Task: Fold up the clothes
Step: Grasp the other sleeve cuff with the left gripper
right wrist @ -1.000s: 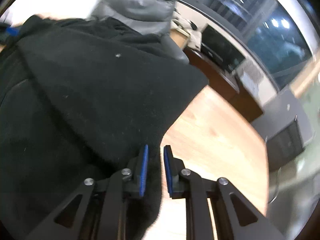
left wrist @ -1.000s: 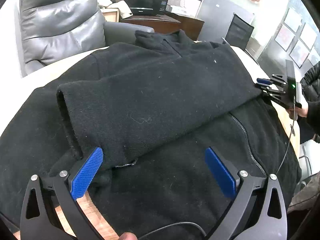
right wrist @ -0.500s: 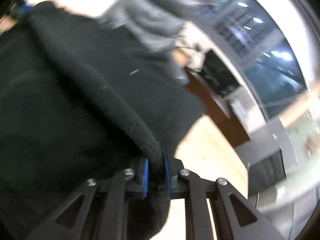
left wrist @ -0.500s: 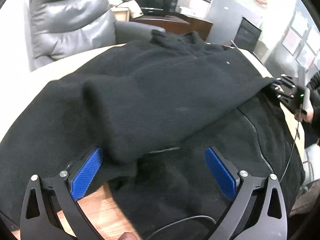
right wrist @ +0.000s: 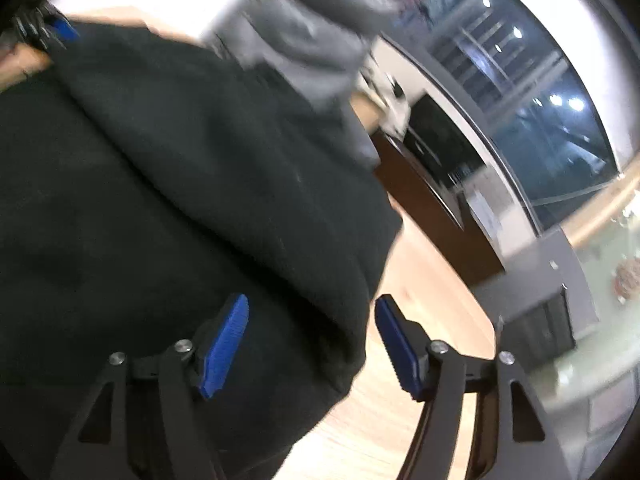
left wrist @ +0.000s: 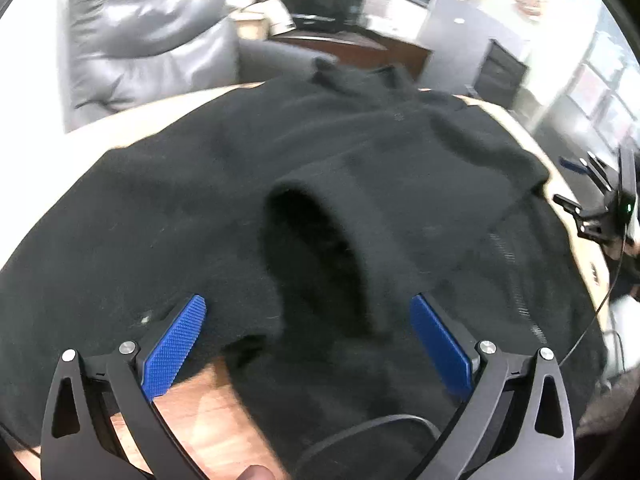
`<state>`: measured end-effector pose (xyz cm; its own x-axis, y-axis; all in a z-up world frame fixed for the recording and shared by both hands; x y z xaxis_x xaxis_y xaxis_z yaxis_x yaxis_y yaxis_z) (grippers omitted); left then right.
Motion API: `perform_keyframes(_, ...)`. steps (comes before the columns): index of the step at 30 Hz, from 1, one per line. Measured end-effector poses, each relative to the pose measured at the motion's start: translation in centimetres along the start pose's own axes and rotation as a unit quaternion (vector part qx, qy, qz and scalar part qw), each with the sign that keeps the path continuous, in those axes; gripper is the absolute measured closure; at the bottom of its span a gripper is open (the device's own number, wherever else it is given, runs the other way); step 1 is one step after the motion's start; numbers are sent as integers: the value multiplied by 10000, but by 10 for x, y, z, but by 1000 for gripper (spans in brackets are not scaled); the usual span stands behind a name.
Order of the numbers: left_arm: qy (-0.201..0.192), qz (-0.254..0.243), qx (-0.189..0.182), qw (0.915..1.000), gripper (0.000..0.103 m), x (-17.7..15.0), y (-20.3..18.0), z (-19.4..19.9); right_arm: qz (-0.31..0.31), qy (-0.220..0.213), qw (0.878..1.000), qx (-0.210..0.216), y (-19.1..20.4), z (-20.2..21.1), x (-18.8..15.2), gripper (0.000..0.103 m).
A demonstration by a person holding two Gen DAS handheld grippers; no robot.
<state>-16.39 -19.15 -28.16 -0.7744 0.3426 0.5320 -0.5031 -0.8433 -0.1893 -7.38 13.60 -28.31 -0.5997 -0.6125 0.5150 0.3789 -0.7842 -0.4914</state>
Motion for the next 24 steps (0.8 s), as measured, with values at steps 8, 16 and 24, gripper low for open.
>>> perform_keyframes(8,0,-174,-632,9979,0,29,-32,-4,-461,-585,9866,1448,-24,-38,111,22)
perform_keyframes(16,270,1098,-1271,9854,3,37,6,-47,-1377,-72,9759,1693,-13,-75,86,45)
perform_keyframes(24,66,1685,-1566,9732,92,51,28,-37,-1756,-13,9706,1645,-31,-64,55,53)
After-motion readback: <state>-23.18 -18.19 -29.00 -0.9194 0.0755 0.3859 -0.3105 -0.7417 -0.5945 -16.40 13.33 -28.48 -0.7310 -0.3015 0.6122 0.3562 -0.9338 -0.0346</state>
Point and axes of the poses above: each gripper's, at about its wrist camera, not at the fingertips, and z roughly against the way its jaws point, y to its left, x to its top, the point moved 1 cm from there along -z, roughly the way its jaws point, and after that the axes turned 1 degree about -z, right-handed, at the moved point
